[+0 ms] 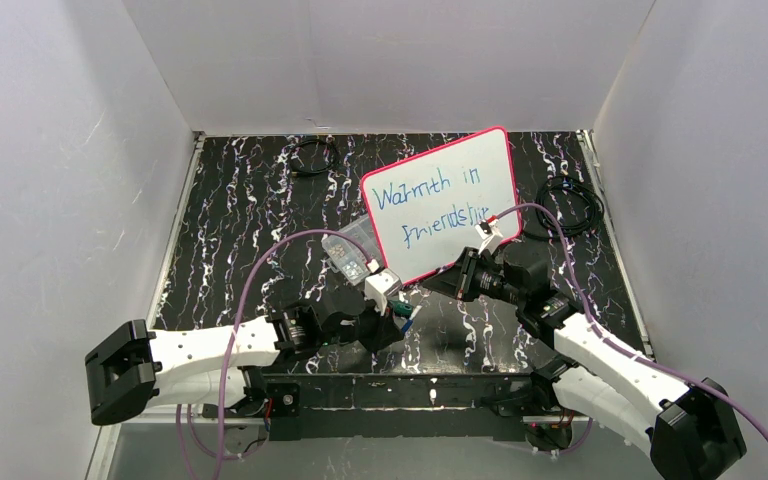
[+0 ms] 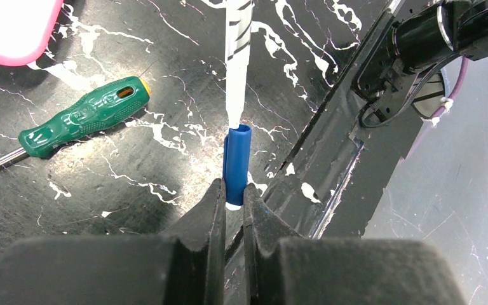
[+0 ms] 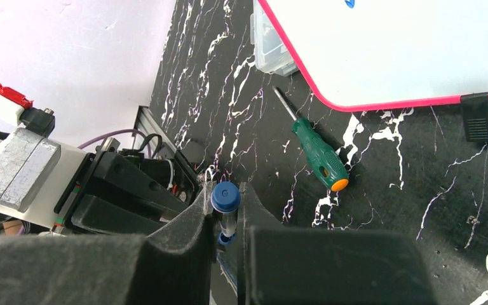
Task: Write a sentence on the whiteboard
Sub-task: Close the whiteboard marker at the center of the board.
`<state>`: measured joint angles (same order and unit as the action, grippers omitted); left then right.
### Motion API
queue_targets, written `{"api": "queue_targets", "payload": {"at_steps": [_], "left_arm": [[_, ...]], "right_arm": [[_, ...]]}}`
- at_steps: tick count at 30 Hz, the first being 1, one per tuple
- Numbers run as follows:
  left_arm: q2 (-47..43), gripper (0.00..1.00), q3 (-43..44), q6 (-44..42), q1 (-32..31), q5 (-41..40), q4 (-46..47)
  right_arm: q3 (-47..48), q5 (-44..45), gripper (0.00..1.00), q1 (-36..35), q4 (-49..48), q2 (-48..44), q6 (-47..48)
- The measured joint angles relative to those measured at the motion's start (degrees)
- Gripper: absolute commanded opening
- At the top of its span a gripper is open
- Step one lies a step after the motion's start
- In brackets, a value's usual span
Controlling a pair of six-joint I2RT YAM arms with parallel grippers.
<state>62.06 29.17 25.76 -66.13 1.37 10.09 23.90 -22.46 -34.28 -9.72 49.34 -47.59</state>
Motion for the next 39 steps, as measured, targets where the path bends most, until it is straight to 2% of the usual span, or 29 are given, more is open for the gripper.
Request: {"api": "queue_targets", "payload": {"at_steps": [21,39], "left_arm": [[3.19,0.00,1.86,-0.61,-0.11,-2.91,2.43],[5.25,0.00,2.05,-3.26,-0.37,-4.66,2.64]], "right_arm": [[-1.75,1.36,0.01,-2.38,-1.99,0.15,1.31],[-1.75,9.18,0.01,-8.26,-2.40,0.15,4.48]]}}
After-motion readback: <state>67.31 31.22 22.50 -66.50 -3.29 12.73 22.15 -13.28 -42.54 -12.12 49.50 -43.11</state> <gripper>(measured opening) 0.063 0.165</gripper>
